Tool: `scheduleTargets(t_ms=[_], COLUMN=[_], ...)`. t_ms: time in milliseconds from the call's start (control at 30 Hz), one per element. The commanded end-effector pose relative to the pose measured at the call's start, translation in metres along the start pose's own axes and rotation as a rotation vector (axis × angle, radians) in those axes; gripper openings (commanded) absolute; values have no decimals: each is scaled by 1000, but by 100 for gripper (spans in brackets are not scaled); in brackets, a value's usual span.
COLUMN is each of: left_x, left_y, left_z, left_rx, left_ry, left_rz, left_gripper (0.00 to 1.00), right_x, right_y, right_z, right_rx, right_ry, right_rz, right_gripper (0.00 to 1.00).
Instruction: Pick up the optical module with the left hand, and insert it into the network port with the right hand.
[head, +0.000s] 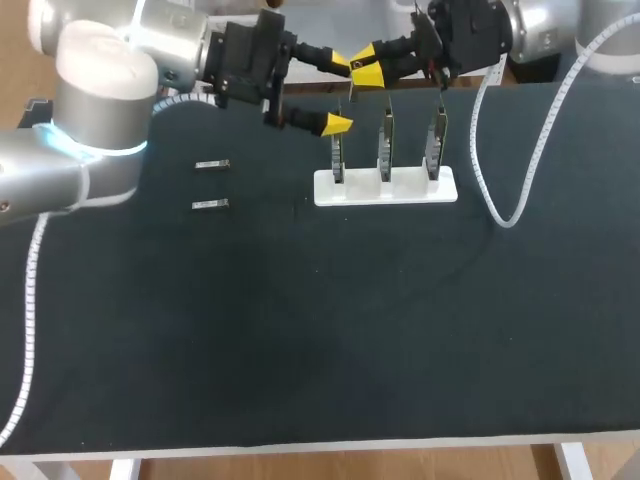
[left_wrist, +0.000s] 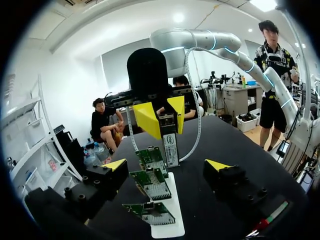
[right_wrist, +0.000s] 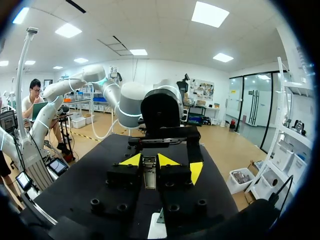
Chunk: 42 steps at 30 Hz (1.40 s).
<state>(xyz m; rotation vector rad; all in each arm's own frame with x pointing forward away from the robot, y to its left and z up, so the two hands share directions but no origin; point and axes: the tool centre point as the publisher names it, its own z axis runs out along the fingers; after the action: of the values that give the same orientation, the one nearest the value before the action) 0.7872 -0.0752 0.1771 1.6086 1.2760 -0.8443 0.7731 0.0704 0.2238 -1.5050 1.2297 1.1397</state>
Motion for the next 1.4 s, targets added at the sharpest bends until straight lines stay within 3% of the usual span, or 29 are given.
scheduleTargets(t_ms=[33,333,1000,1200,1400], left_x=[-2,10,12,10,12], left_y=[-4,-17,-15,-5,-1], left_z=[-11,-27,-30,-40,-39], left_rx=[13,-7,6,6,16], left_ry=[52,103,116,212,232], left_rz=[-16,-55,-58,-43,-45], left_gripper=[100,100,100,100,100], right_x=[0,0,0,0,0], right_y=[-1,-1,-1,-1,-1], right_z=[0,0,0,0,0], right_rx=[-1,-1,-1,-1,-1], right_ry=[0,0,0,0,0], right_rz=[0,0,0,0,0], right_gripper=[0,0,0,0,0])
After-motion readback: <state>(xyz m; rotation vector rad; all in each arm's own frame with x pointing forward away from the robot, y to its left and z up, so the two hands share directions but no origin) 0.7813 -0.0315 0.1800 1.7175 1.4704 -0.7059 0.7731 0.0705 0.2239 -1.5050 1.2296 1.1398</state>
